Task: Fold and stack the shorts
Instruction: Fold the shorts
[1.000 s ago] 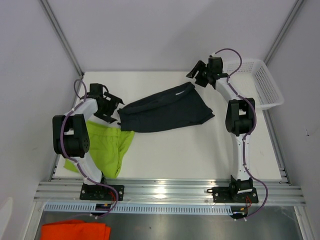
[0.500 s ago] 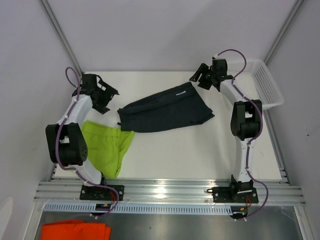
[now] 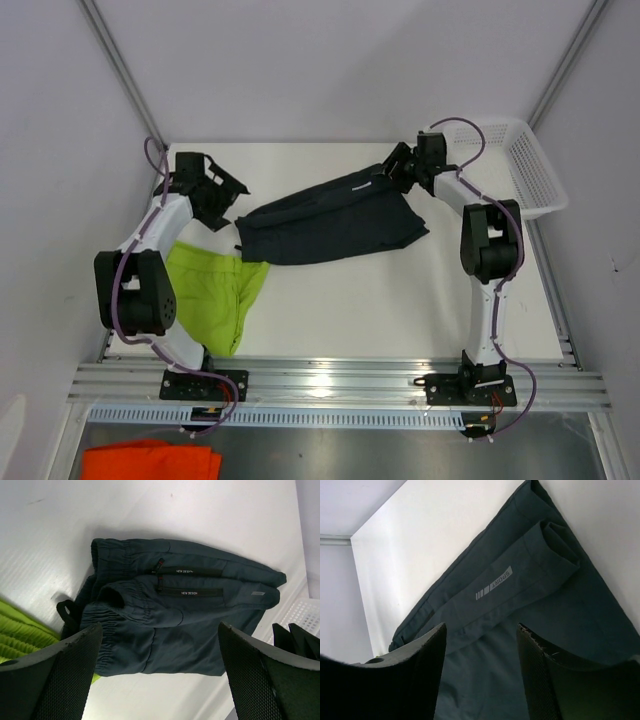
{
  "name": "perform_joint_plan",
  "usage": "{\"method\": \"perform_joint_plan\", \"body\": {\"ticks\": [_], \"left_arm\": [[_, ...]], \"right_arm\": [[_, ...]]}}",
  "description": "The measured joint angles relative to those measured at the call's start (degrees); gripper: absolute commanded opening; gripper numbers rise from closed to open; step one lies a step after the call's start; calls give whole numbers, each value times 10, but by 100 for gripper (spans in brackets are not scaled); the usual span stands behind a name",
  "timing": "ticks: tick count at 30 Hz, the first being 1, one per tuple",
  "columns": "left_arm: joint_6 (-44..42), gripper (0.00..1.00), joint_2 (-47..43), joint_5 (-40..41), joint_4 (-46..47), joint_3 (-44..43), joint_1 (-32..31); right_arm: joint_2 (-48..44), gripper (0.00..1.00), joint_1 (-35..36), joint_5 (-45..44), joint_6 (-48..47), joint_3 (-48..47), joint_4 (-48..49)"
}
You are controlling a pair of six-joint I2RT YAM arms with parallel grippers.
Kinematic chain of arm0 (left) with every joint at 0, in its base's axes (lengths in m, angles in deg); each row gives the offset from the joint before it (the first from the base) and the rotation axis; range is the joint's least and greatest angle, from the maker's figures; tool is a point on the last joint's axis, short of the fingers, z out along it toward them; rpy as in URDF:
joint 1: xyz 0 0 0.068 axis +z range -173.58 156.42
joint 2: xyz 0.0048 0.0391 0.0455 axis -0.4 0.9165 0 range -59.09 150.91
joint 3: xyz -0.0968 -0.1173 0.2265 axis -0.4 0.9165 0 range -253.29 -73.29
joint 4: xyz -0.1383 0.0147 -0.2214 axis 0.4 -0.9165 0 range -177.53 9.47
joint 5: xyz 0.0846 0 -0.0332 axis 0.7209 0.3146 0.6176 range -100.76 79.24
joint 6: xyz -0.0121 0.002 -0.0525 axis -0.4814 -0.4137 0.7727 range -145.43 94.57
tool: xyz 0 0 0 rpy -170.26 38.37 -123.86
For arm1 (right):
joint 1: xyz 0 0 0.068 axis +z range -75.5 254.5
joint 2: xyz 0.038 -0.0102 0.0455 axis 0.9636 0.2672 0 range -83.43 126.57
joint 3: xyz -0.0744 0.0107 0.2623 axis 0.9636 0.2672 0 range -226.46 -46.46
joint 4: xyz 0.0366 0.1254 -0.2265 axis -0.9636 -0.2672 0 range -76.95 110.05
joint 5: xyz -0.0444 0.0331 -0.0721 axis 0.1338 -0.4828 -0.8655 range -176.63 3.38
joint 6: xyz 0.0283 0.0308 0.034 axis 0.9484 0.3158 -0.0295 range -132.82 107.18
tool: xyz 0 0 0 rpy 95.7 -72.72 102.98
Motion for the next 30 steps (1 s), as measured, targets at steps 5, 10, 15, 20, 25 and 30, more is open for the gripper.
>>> {"method": "perform_joint_plan", "body": {"ticks": [5, 10, 15, 20, 25, 30], "left_arm": [[6, 97, 32, -1, 8, -10, -6], [11, 97, 58, -1, 12, -17, -5], [16, 97, 69, -4, 15, -24, -8], [16, 96, 70, -4, 18, -30, -18], [15, 96, 71, -4, 18, -37, -19], [15, 96, 74, -4, 18, -39, -19]], "right_arm": [[19, 62, 3, -1, 16, 0, 16], [36, 60, 2, -4, 25, 0, 18], [48, 56, 2, -9, 38, 1, 31], [64, 51, 2, -12, 50, 1, 45], [83, 44, 2, -17, 59, 1, 55], [96, 21, 2, -21, 71, -5, 70]]}}
